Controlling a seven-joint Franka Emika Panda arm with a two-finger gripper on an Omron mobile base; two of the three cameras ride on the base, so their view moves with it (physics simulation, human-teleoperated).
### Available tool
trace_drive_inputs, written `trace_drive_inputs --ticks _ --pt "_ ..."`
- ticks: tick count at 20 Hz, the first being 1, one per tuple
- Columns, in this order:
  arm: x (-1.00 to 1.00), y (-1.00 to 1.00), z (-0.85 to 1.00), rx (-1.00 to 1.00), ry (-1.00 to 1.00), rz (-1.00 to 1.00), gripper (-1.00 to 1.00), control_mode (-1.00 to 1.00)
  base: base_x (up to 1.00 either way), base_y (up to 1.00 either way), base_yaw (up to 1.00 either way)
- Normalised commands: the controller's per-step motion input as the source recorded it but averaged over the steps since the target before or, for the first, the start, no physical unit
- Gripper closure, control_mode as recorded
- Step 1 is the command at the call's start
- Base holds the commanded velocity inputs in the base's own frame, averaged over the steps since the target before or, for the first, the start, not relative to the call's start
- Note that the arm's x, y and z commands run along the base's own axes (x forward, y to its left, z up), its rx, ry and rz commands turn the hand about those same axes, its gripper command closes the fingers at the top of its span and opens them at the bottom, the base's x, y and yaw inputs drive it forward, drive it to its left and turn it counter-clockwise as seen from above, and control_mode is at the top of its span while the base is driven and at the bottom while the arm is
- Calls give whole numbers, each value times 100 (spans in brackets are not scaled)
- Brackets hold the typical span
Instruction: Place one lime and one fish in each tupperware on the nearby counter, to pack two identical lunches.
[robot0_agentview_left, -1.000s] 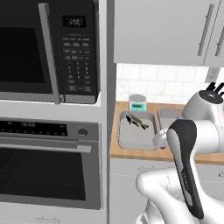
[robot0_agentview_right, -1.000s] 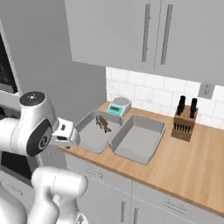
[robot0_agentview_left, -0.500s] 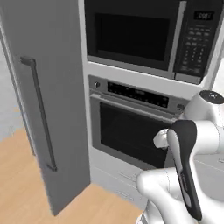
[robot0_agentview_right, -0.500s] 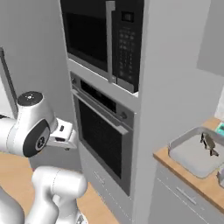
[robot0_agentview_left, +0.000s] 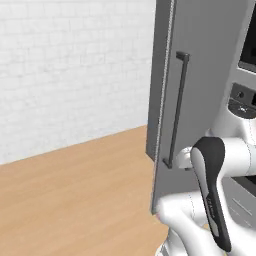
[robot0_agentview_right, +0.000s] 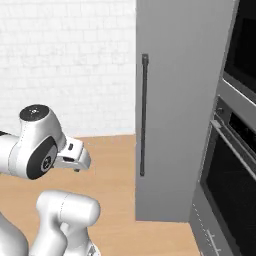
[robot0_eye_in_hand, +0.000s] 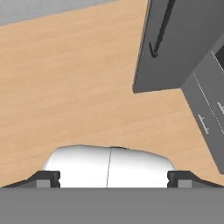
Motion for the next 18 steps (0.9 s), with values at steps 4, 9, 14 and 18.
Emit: trace_drive_inputs --ticks 4,9,14,18 --pt "0 0 0 0 0 0 -100 100 47 75 66" --pt "0 0 0 0 0 0 -100 100 100 28 5" --pt "0 0 0 0 0 0 -100 100 100 65 -24" --pt "0 0 0 0 0 0 -100 100 92 74 -66"
